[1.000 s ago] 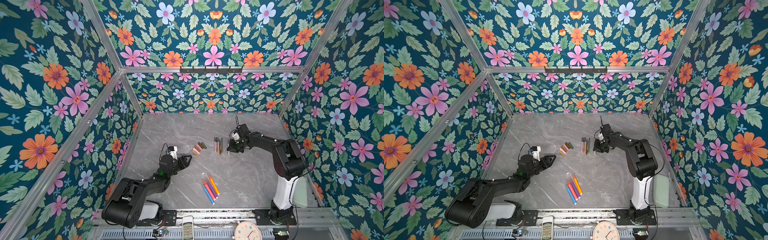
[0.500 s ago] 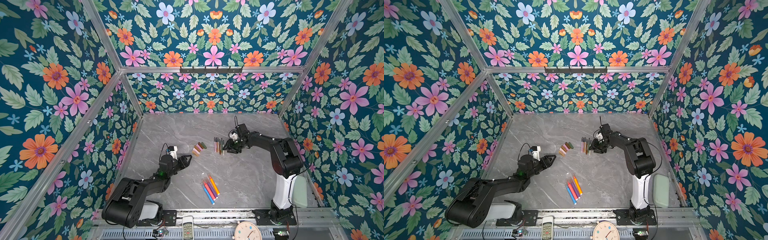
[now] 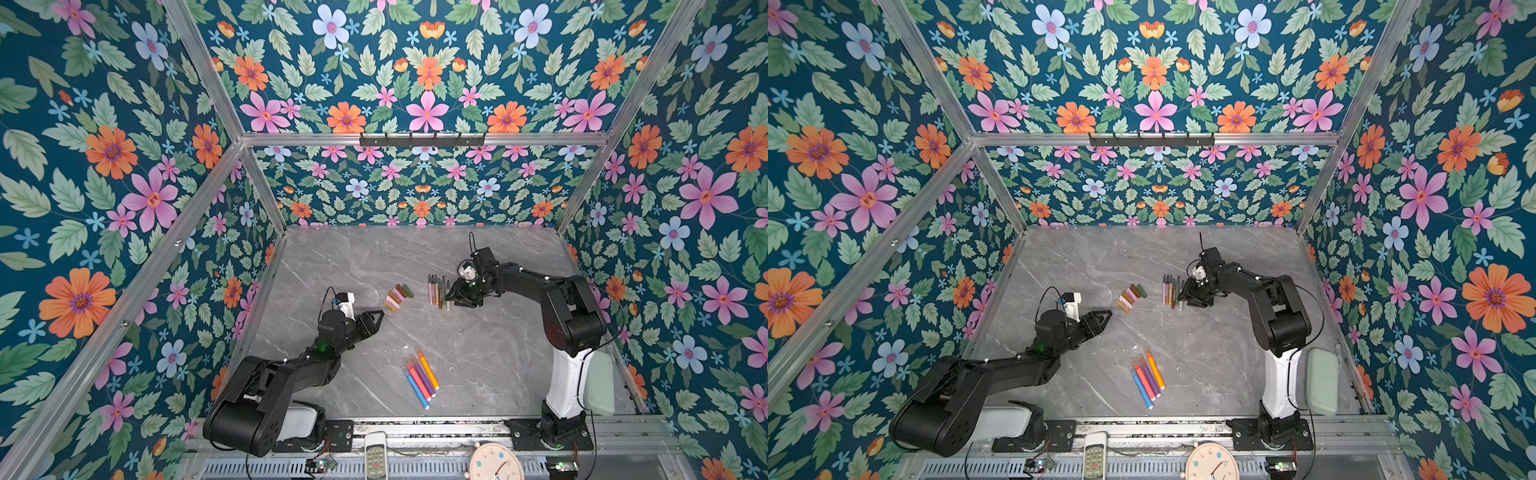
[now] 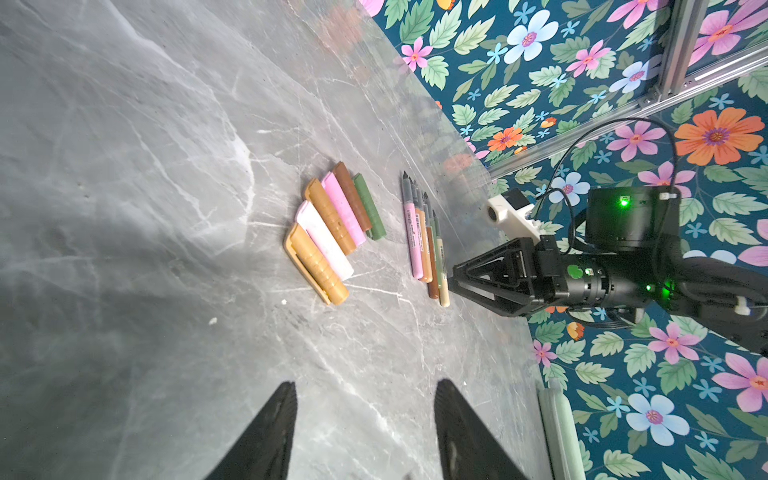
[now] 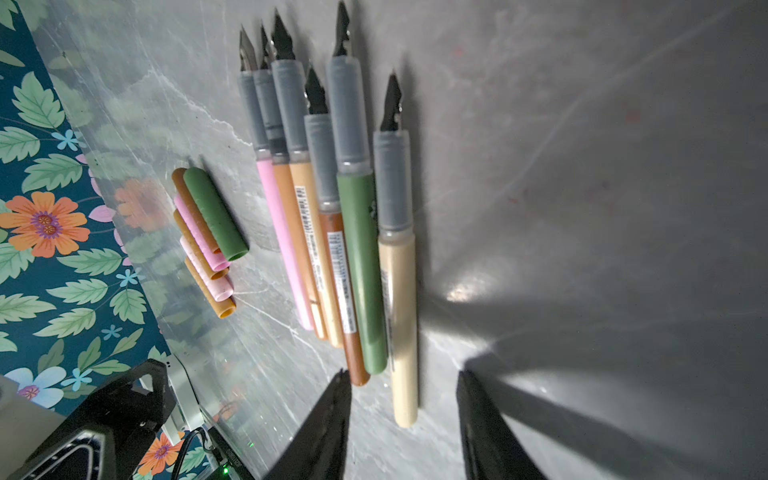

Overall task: Open the pen caps
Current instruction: 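Move the right gripper back to the highlighters near the robot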

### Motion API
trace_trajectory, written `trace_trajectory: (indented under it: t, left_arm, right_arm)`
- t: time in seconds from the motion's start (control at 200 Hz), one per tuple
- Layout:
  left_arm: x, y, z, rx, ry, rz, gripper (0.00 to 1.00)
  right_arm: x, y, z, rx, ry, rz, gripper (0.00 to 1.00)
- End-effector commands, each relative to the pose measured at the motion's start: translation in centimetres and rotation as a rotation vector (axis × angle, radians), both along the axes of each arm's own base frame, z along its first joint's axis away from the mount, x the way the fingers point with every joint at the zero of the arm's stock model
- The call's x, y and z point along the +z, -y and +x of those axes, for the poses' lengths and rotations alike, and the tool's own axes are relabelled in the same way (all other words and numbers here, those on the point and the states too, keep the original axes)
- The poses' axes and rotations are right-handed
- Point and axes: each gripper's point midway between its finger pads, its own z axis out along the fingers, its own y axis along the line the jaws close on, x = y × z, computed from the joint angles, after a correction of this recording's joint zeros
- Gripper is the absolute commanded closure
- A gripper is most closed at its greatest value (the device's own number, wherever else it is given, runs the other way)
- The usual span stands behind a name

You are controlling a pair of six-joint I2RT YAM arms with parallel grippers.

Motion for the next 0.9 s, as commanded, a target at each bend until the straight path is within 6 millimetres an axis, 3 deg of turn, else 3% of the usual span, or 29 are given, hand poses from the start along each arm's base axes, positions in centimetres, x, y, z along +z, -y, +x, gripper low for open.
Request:
trace_trajectory:
  t: [0.0,0.16,0.3,0.51,0.665,0.775,0.78,0.79,0.795,0.805,0.815,0.895]
  left_arm:
    - [0.7,0.1,0.1,0.000,0.026,-0.014,0.44]
    - [1.0,0.0,0.0,0.001,0.038,-0.019,0.42]
    - [1.3,-0.3,-0.2,0.011,0.056,-0.019,0.40]
    - [1.7,-0.3,-0.4,0.015,0.075,-0.037,0.40]
    - [2.3,-0.6,-0.6,0.030,0.098,-0.049,0.40]
    - [2.3,-0.9,-0.9,0.040,0.106,-0.050,0.39]
    - [2.3,-0.9,-0.9,0.039,0.107,-0.050,0.39]
    - [2.3,-0.9,-0.9,0.041,0.106,-0.051,0.39]
    - [2.3,-0.9,-0.9,0.041,0.107,-0.052,0.39]
    - [2.3,-0.9,-0.9,0.041,0.107,-0.051,0.39]
    - [2.3,-0.9,-1.0,0.040,0.107,-0.053,0.39]
    - [2.3,-0.9,-1.3,0.034,0.110,-0.066,0.39]
  right_arm:
    - [0.7,-0.1,-0.3,0.011,-0.002,0.011,0.56]
    - [2.1,0.4,-0.9,0.000,0.028,0.000,0.56]
    - [3.0,1.0,-3.6,-0.027,0.034,0.002,0.57]
    - [3.4,0.3,-12.3,0.071,0.081,-0.136,0.58]
    - [3.7,-1.4,-19.2,0.196,0.155,-0.268,0.58]
    - [4.7,-2.1,-22.1,0.220,0.182,-0.264,0.56]
    - [4.7,-2.1,-22.2,0.219,0.179,-0.263,0.52]
    - [4.8,-2.1,-22.3,0.214,0.177,-0.260,0.35]
    - [4.8,-2.0,-22.4,0.214,0.176,-0.258,0.35]
    - [4.8,-2.0,-22.5,0.209,0.174,-0.255,0.15]
    - [4.9,-1.9,-22.6,0.204,0.172,-0.251,0.05]
    - [5.4,-1.3,-23.2,0.178,0.190,-0.212,0.01]
